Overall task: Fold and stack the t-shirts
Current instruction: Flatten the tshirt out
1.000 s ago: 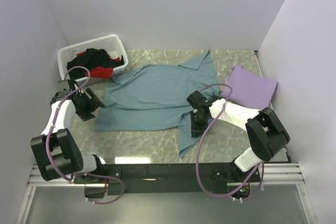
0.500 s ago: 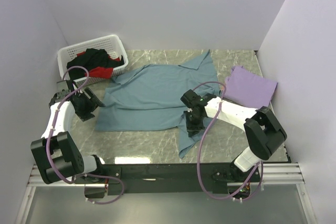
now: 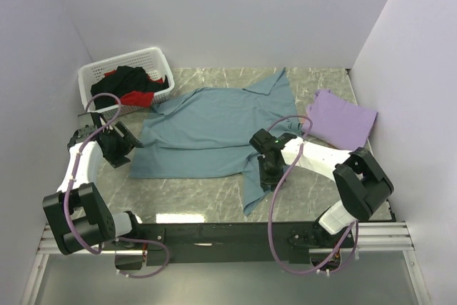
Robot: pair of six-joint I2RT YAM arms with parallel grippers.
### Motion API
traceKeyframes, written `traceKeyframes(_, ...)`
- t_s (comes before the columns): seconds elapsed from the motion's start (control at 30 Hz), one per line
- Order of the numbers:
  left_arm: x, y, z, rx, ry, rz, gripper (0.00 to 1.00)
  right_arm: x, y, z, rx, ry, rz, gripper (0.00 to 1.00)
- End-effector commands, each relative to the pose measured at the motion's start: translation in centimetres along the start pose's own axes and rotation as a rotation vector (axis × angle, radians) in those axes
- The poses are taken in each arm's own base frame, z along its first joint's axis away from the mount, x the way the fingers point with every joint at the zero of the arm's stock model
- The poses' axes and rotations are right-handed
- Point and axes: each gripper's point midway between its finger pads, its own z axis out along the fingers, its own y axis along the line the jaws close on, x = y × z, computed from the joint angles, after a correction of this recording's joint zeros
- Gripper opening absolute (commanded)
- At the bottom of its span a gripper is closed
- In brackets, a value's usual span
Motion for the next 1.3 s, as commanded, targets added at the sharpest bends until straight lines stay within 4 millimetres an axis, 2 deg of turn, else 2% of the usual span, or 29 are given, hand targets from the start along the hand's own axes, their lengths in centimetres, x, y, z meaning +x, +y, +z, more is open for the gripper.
traceKeyframes(0.0, -0.9, -0.7, -0.7, 0.028, -0.042, 0.006, 0.78, -0.2, -0.4, 0.5, 0.023, -0.023, 0.009, 0.39)
traceKeyframes(0.13, -1.1, -0.8, -0.8, 0.023, -0.048, 0.010, 0.78, 0.1, -0.4, 1.2, 0.017, -0.009, -0.004, 0.42)
traceKeyframes(0.27, -1.0, -0.7, -0.7, 0.023, -0.047, 0.002, 0.78, 0.1, 0.1, 1.3, -0.010, -0.009, -0.010, 0.41)
traceKeyframes(0.43, -0.7, -0.4, -0.6, 0.010, -0.042, -0.006, 0.78, 0.0, 0.1, 0.7, -0.010, -0.001, -0.042, 0.21)
traceKeyframes(0.63, -0.8, -0.2, -0.9, 0.001, -0.065, -0.014, 0.78, -0.7, 1.2, -1.9, -0.051, -0.003, -0.077, 0.03)
traceKeyframes(0.73, -0.5, -0.2, -1.0, 0.005, -0.064, -0.022, 0.78, -1.4, 2.8, -3.6, -0.114, -0.004, -0.116, 0.00)
traceKeyframes(0.77, -0.5, -0.1, -1.0, 0.004, -0.063, -0.025, 0.78, -1.8, 4.1, -4.7, -0.171, -0.002, -0.129, 0.00)
traceKeyframes(0.83, -0.3, 0.0, -0.9, 0.001, -0.059, -0.025, 0.78, -2.0, 5.6, -5.4, -0.220, 0.013, -0.173, 0.00)
traceKeyframes(0.87, -0.2, 0.0, -1.0, 0.000, -0.055, -0.028, 0.78, -2.4, 7.2, -6.6, -0.284, 0.015, -0.197, 0.00)
traceKeyframes(0.93, -0.2, 0.0, -1.0, -0.001, -0.052, -0.023, 0.78, -2.1, 8.8, -6.7, -0.316, 0.047, -0.254, 0.00)
traceKeyframes(0.97, -0.2, 0.0, -1.0, -0.004, -0.050, -0.022, 0.78, -2.7, 10.2, -7.6, -0.349, 0.031, -0.278, 0.00)
traceKeyframes(1.0, -0.3, 0.0, -1.1, -0.008, -0.049, -0.020, 0.78, -2.5, 11.2, -7.9, -0.382, 0.045, -0.310, 0.00)
traceKeyframes(1.03, -0.4, -0.1, -1.2, -0.006, -0.051, -0.014, 0.78, -1.8, 12.3, -7.3, -0.385, 0.078, -0.345, 0.00)
traceKeyframes(1.1, -0.4, -0.2, -1.3, -0.003, -0.048, -0.009, 0.78, -1.7, 14.5, -7.7, -0.423, 0.085, -0.394, 0.00)
traceKeyframes(1.13, -0.4, -0.2, -1.3, -0.003, -0.046, -0.008, 0.78, -1.4, 15.2, -6.7, -0.415, 0.116, -0.407, 0.00)
traceKeyframes(1.2, -0.3, -0.2, -1.3, -0.001, -0.042, -0.008, 0.78, -0.5, 17.3, -6.6, -0.428, 0.125, -0.467, 0.03)
traceKeyframes(1.23, -0.2, -0.2, -1.3, 0.001, -0.039, -0.009, 0.78, -0.2, 17.7, -5.6, -0.406, 0.146, -0.470, 0.05)
traceKeyframes(1.27, -0.2, -0.3, -1.3, 0.006, -0.038, -0.007, 0.78, 0.3, 18.6, -5.7, -0.406, 0.142, -0.494, 0.16)
